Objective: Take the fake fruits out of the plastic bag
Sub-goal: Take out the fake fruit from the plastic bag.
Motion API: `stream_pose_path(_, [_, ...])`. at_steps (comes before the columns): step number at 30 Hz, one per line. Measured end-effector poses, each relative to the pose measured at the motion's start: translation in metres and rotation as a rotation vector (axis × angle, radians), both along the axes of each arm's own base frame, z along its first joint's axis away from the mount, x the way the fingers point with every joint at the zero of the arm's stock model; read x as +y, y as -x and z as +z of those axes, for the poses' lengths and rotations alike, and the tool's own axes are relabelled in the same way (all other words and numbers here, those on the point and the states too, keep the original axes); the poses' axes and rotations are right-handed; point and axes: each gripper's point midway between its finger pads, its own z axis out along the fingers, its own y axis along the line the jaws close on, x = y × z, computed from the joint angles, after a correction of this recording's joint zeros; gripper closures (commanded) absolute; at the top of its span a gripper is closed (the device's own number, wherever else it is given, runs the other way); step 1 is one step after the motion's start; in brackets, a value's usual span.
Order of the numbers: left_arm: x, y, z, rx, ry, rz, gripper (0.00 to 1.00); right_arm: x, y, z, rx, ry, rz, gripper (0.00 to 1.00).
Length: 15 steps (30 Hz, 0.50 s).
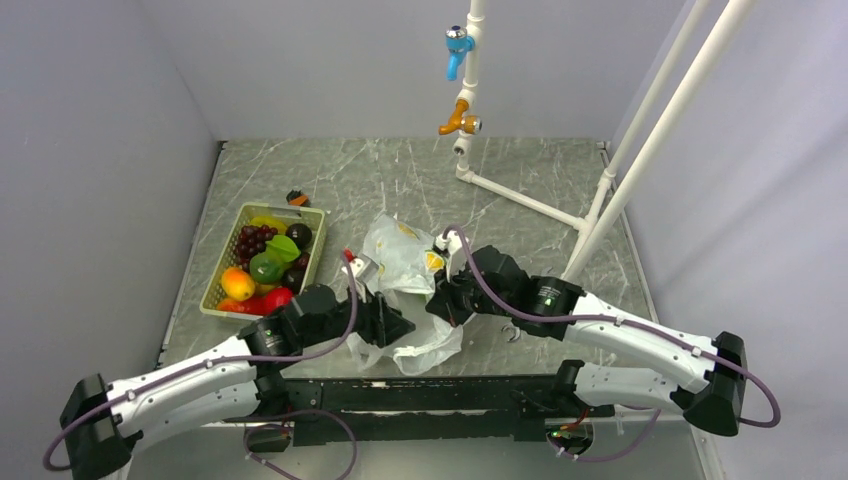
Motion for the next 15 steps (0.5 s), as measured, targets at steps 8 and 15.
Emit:
stream_pose_path(8, [-0.012, 0.021, 0.008, -0.023, 0.0, -0.037, 0.34, -0.015, 0.0, -0.044, 0.045, 0.103, -0.047, 1.0])
stream_pose_path(15, [-0.001, 0.02, 0.1, -0.11, 0.177, 0.01, 0.3, -0.021, -0.011, -0.048, 0.014, 0.135, -0.109, 1.0])
